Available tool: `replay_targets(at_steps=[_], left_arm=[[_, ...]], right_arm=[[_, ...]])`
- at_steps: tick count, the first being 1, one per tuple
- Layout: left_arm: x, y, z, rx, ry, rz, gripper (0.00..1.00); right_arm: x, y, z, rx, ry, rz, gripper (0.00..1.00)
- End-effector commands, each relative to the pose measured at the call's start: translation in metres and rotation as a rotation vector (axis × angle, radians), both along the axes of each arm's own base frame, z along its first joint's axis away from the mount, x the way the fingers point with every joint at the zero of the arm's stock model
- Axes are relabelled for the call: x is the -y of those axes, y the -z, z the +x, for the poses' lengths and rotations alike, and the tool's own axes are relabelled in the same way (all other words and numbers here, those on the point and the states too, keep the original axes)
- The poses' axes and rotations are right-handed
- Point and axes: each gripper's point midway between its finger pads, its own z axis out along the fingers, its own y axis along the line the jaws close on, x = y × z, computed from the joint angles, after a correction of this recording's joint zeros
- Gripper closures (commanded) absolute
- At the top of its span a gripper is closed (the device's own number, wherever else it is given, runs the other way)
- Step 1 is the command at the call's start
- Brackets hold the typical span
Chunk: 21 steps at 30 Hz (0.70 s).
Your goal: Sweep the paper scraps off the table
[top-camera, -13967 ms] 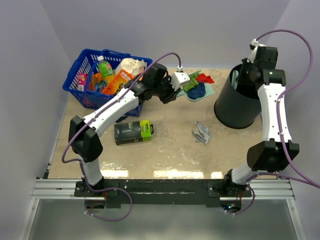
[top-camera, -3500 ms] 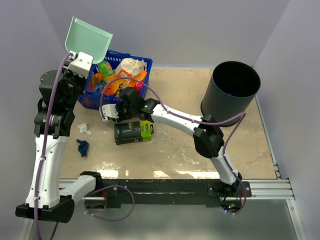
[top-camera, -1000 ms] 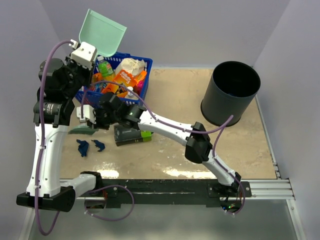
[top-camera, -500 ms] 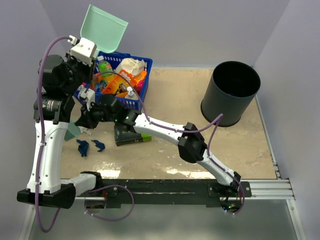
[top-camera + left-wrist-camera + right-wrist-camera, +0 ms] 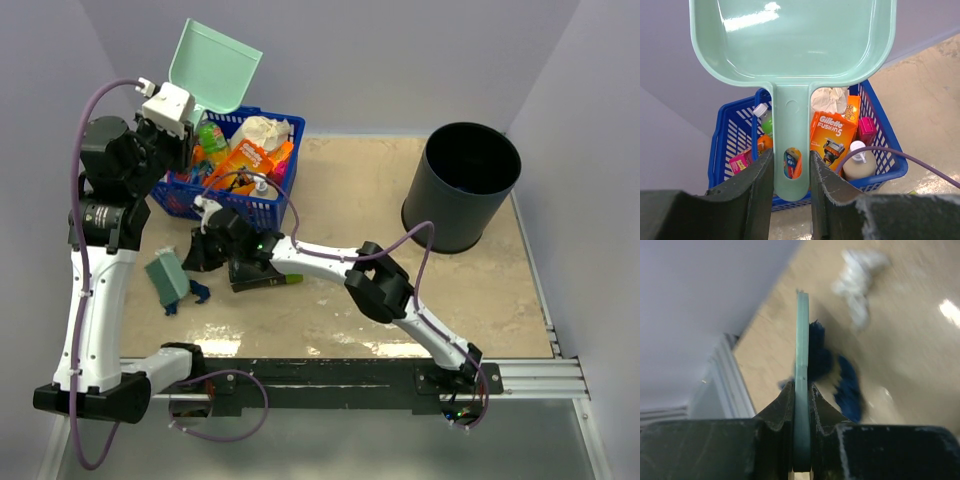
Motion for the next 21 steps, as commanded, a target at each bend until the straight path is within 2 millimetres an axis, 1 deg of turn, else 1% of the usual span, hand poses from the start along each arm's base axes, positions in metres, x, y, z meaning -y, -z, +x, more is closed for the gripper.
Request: replay_targets(at_steps=[1, 2, 3, 4, 5, 6, 7, 9, 10, 11, 12, 13, 14, 15, 16, 17, 18, 19, 20, 21], left_arm=[[0.005, -0.014, -0.004, 0.060, 0.031, -0.032, 1.00], [0.007, -0.015, -0.003, 0.065, 0.038, -0.033, 1.00], [0.008, -0.016, -0.003, 0.071, 0.046, -0.035, 1.00], [0.010, -0.014, -0.001, 0.065, 0.058, -0.039, 1.00], [0.012, -0.013, 0.001, 0.067, 0.064, -0.040, 1.00], [0.013, -0.013, 0.003, 0.067, 0.071, -0.043, 1.00], [0.016, -0.012, 0.004, 0.062, 0.086, -0.050, 1.00], [0.020, -0.008, 0.009, 0.053, 0.104, -0.059, 1.00], [0.023, -0.006, 0.010, 0.044, 0.119, -0.069, 1.00], [0.025, -0.004, 0.015, 0.039, 0.127, -0.075, 1.00], [0.027, -0.002, 0.017, 0.034, 0.134, -0.080, 1.00], [0.030, -0.002, 0.017, 0.031, 0.146, -0.092, 1.00], [0.031, -0.002, 0.021, 0.031, 0.151, -0.097, 1.00], [0.032, -0.002, 0.022, 0.029, 0.155, -0.104, 1.00], [0.034, -0.005, 0.023, 0.033, 0.158, -0.118, 1.00], [0.034, -0.005, 0.025, 0.031, 0.159, -0.124, 1.00], [0.035, -0.006, 0.026, 0.029, 0.160, -0.129, 1.00], [0.036, -0.010, 0.025, 0.034, 0.162, -0.138, 1.00], [0.036, -0.011, 0.026, 0.037, 0.160, -0.141, 1.00], [0.035, -0.012, 0.026, 0.038, 0.160, -0.141, 1.00]], right_arm=[[0.031, -0.024, -0.006, -0.047, 0.024, -0.019, 1.00], [0.037, -0.021, -0.008, -0.036, 0.009, -0.039, 1.00], [0.045, -0.034, -0.008, -0.027, 0.003, -0.026, 1.00], [0.057, -0.017, -0.012, -0.050, -0.002, -0.066, 1.00], [0.066, -0.016, -0.012, -0.050, -0.001, -0.083, 1.00], [0.076, -0.024, -0.009, -0.041, 0.014, -0.083, 1.00], [0.091, -0.007, -0.013, -0.060, 0.019, -0.128, 1.00], [0.107, 0.000, -0.012, -0.046, 0.024, -0.152, 1.00], [0.121, 0.003, -0.019, -0.041, 0.019, -0.170, 1.00], [0.124, 0.001, -0.020, -0.005, -0.001, -0.161, 1.00], [0.131, 0.006, -0.029, -0.001, -0.044, -0.168, 1.00], [0.129, -0.015, -0.033, 0.045, -0.082, -0.115, 1.00], [0.124, -0.032, -0.036, 0.133, -0.141, -0.057, 1.00], [0.120, -0.049, -0.050, 0.167, -0.244, 0.000, 1.00], [0.118, -0.065, -0.055, 0.216, -0.289, 0.034, 1.00], [0.116, -0.076, -0.058, 0.282, -0.343, 0.058, 1.00], [0.112, -0.098, -0.058, 0.338, -0.373, 0.097, 1.00], [0.111, -0.109, -0.063, 0.377, -0.422, 0.118, 1.00], [0.112, -0.113, -0.062, 0.457, -0.461, 0.106, 1.00], [0.108, -0.133, -0.059, 0.525, -0.480, 0.129, 1.00]])
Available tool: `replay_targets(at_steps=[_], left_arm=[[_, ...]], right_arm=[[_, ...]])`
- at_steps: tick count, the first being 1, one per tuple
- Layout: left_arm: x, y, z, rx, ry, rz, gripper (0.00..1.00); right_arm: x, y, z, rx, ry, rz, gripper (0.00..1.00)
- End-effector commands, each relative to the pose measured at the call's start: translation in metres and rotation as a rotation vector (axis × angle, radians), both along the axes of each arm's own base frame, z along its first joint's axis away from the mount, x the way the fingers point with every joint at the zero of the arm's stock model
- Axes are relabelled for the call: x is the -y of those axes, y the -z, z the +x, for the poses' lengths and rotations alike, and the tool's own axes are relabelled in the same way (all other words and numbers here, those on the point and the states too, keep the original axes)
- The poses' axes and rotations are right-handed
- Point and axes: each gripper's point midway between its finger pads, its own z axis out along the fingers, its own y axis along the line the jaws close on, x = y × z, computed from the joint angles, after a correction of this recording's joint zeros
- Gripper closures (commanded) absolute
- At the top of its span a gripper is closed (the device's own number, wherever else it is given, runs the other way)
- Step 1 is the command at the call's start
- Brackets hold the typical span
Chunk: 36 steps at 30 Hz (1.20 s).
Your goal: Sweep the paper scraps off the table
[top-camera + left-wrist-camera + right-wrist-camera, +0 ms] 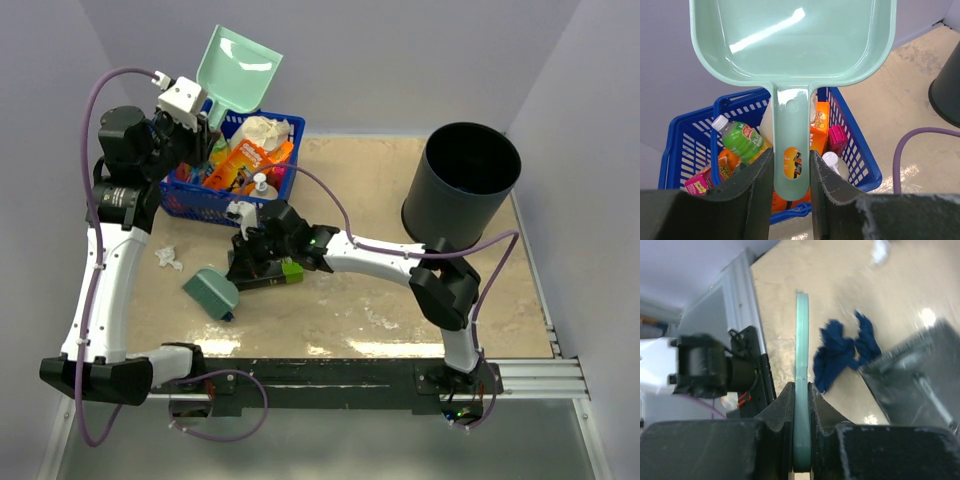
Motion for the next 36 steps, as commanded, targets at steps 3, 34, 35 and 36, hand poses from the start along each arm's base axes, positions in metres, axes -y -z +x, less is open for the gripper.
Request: replay_targets(at_steps=[3, 34, 35, 36], left_arm=[[0.003, -0.040, -0.003, 0.106, 0.013, -0.046, 1.00], [-0.014, -0.064, -0.011, 0.142, -0.039, 0.079, 1.00], [-0.013, -0.064, -0.011, 0.142, -0.037, 0.078, 1.00], [-0.013, -0.063, -0.012, 0.142, -0.036, 0.077, 1.00]], right_arm=[[-0.024, -0.122, -0.005, 0.498, -0.333, 0.244, 1.00], [-0.155, -0.028, 0.078, 1.614, -0.470, 0.040, 1.00], [-0.154, -0.013, 0.070, 1.599, -0.532, 0.021, 1.00], [-0.152, -0.008, 0.066, 1.598, -0.562, 0.008, 1.00]])
